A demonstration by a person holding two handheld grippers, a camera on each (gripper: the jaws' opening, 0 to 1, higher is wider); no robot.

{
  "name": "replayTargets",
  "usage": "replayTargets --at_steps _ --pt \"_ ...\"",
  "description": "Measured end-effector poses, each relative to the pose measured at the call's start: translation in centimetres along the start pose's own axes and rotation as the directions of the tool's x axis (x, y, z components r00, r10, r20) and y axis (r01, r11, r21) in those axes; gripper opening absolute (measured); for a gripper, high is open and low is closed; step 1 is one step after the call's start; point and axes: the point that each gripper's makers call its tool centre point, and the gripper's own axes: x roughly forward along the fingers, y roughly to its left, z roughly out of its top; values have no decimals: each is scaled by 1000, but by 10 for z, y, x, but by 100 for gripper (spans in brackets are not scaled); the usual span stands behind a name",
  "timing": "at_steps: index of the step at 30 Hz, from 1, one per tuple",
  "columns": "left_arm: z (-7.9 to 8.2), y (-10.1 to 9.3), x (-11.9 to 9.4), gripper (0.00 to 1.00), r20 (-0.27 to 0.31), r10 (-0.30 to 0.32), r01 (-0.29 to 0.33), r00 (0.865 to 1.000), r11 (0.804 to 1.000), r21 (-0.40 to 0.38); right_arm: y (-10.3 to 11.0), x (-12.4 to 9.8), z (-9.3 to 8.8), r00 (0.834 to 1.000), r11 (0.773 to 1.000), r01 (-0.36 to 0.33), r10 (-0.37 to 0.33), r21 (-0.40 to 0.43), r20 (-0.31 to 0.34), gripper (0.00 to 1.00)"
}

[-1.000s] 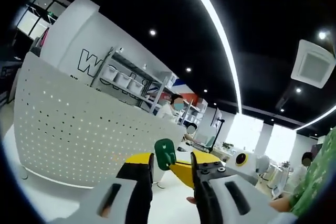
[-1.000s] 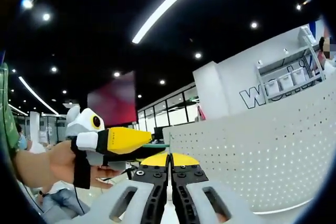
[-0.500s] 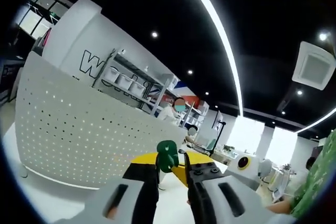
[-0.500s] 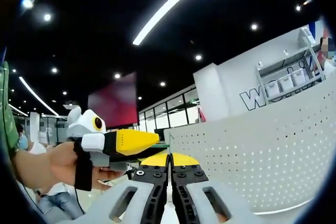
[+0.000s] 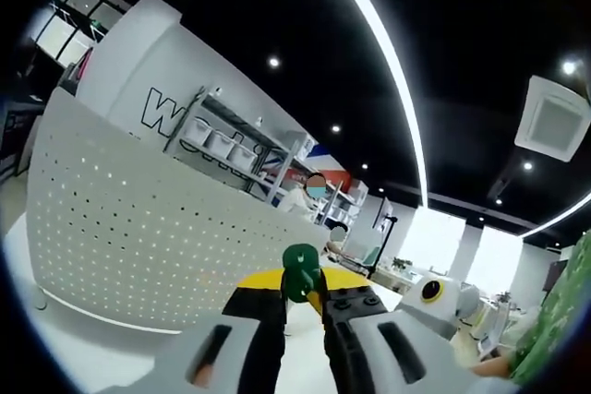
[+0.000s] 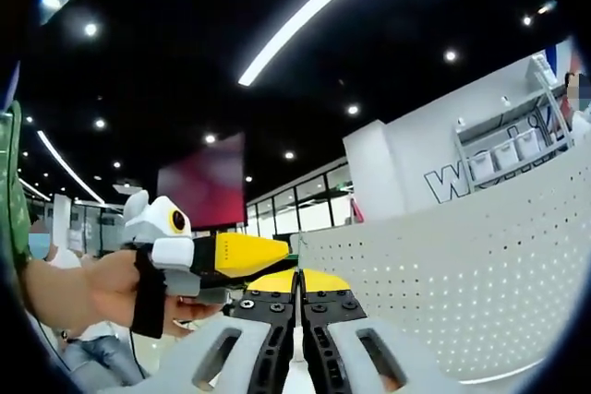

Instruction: Insert the hook assembly into the mounting plate slot until the hook locks in place.

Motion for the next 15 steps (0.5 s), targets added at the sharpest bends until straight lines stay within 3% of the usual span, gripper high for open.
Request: replayTargets --at_steps 15 --pt "3 2 -1 5 18 6 -6 1000 1000 5 4 1 1 1000 999 -3 3 -43 19 0"
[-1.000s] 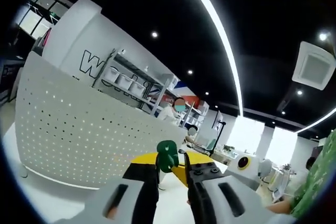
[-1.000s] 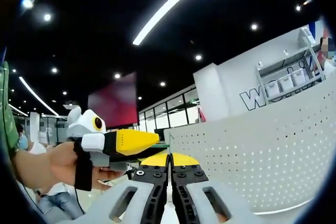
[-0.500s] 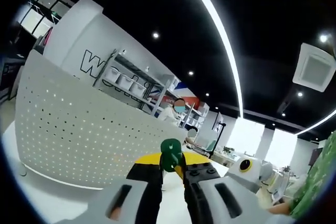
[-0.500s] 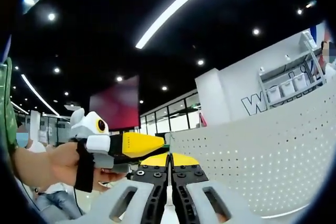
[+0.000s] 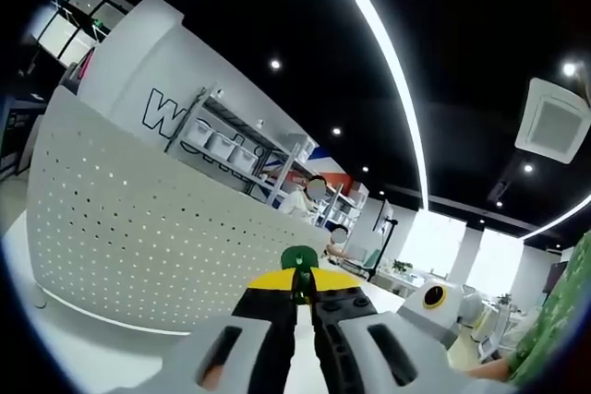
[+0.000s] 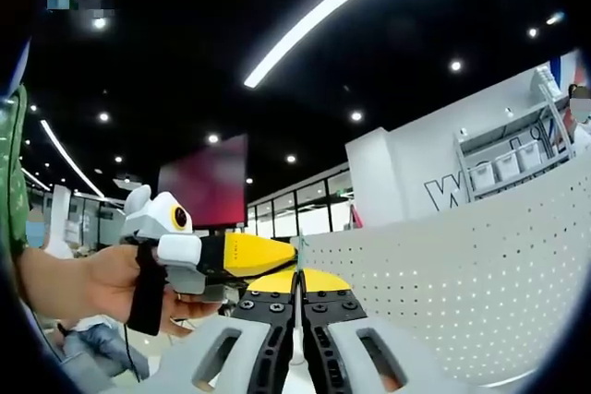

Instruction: Insert the hook assembly into the mounting plate slot until the hook locks in place.

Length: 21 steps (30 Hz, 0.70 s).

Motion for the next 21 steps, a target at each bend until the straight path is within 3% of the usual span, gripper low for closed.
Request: replayTargets --at_steps 8,14,17,21 --pt "0 0 -1 4 -3 7 -7 1000 1000 15 0 0 -1 1000 1000 1 -1 6 -3 0" --pt "-1 0 -2 4 -16 39 -36 999 990 138 0 2 -6 1000 1000 1 -1 9 -28 0" --pt "-2 0 -3 4 -17 69 -63 997 966 251 0 3 -7 999 1000 3 -2 9 -40 0" --pt "-1 -1 -4 4 -18 95 -83 995 934 347 1 6 -10 998 1000 0 0 8 -56 0"
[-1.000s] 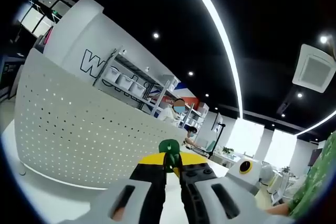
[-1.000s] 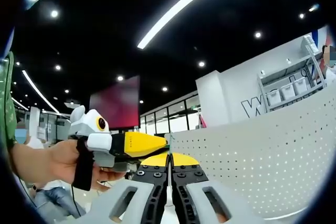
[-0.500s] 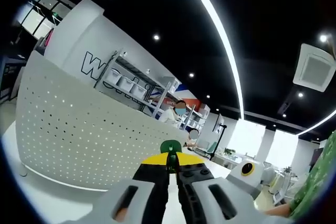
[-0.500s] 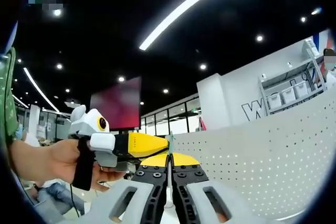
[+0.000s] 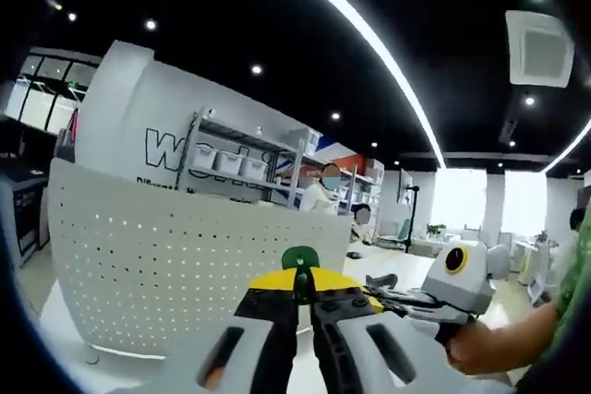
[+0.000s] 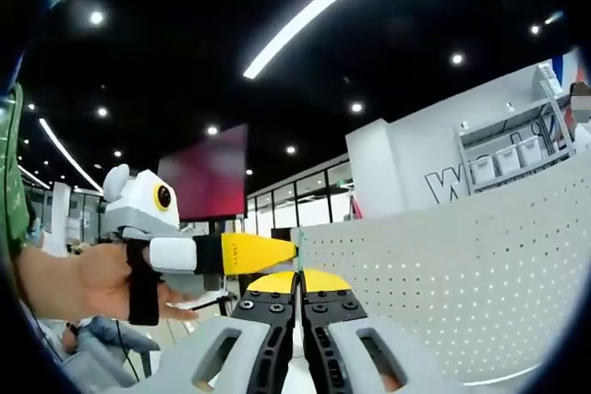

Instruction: Insert the hook assembly into the mounting plate slot until the hook locks in place.

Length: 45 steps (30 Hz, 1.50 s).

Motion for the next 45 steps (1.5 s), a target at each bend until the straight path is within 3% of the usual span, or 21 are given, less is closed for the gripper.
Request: replayTargets --at_steps 6,11,14,20,25,45 --pt "2 -2 -2 3 3 43 -43 999 992 115 1 2 0 1000 1000 -4 4 2 -8 0" --pt "3 -4 -3 3 -2 71 -68 997 963 261 2 4 -3 1000 1000 -8 8 1 -27 0" --pt "2 -8 -3 3 -8 75 -69 997 952 298 2 4 -3 999 1000 -10 10 -1 -31 0" --pt "3 -6 -5 3 -2 89 -85 996 948 308 4 5 -3 999 1000 -12 11 -18 -33 0" --pt "2 -6 -7 3 -2 108 -100 994 929 356 6 6 -5 999 1000 -17 16 -12 -38 0" --pt "6 2 -5 3 20 126 -125 992 928 351 3 12 -3 999 1000 -16 16 2 -41 0"
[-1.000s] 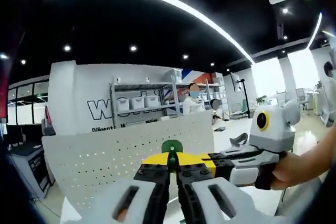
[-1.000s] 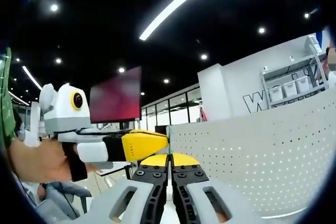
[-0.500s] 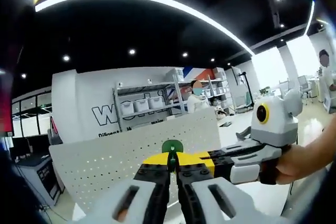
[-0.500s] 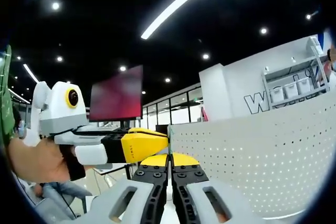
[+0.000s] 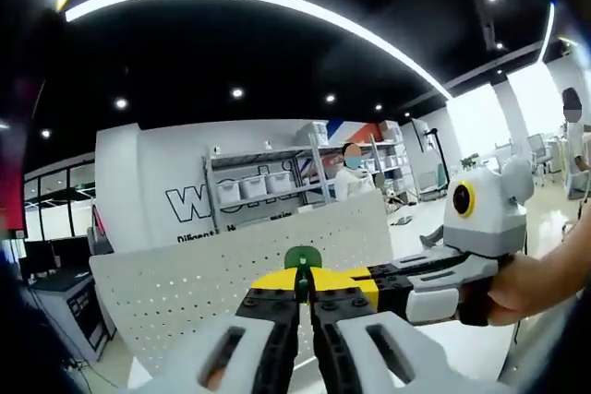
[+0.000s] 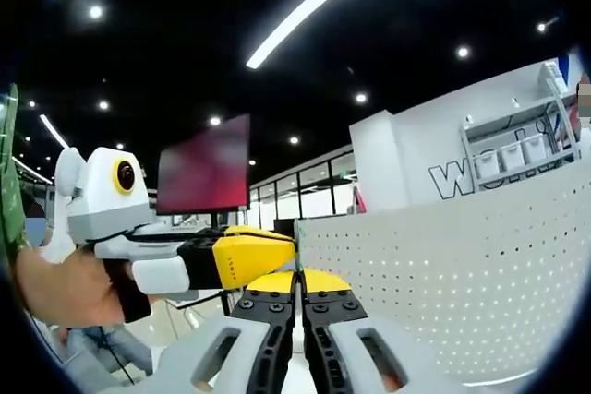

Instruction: Insert the hook assembly into the mounting plate slot until the hook locks in place.

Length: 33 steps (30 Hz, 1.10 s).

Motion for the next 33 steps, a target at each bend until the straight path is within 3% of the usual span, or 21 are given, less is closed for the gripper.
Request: replayTargets --at_steps 22,33 --pt "-10 10 3 2 -8 19 -20 1000 995 -95 -5 1 -4 1000 1000 5 -5 15 -17 1" --pt "-13 13 5 2 -18 31 -33 999 995 -99 -8 -4 -6 998 998 16 -19 -55 -53 7"
